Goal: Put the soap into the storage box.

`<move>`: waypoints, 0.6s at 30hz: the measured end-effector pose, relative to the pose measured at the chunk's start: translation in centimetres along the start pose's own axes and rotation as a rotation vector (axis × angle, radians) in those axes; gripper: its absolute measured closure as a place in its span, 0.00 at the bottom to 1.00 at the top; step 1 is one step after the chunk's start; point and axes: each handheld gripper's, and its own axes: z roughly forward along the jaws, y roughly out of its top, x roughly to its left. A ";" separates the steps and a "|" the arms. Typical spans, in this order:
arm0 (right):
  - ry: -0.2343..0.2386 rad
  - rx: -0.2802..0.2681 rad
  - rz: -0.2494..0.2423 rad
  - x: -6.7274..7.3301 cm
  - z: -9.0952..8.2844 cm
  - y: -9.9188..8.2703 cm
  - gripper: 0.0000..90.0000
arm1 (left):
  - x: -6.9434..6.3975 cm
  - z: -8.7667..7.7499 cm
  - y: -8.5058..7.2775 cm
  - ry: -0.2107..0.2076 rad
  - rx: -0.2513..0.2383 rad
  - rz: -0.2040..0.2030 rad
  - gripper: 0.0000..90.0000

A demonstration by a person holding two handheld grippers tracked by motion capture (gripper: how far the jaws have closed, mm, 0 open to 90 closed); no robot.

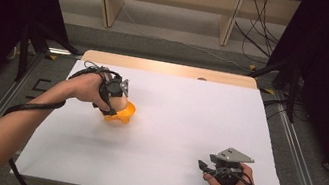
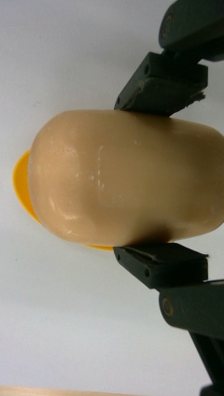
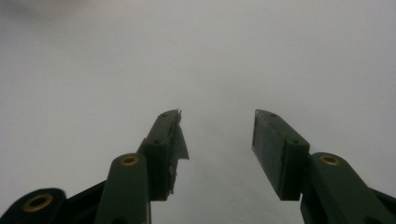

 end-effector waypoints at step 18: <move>0.007 0.004 0.022 0.3 0.0 0.1 0.58 | 0.9 0.1 0.1 0.014 -0.017 -0.001 0.36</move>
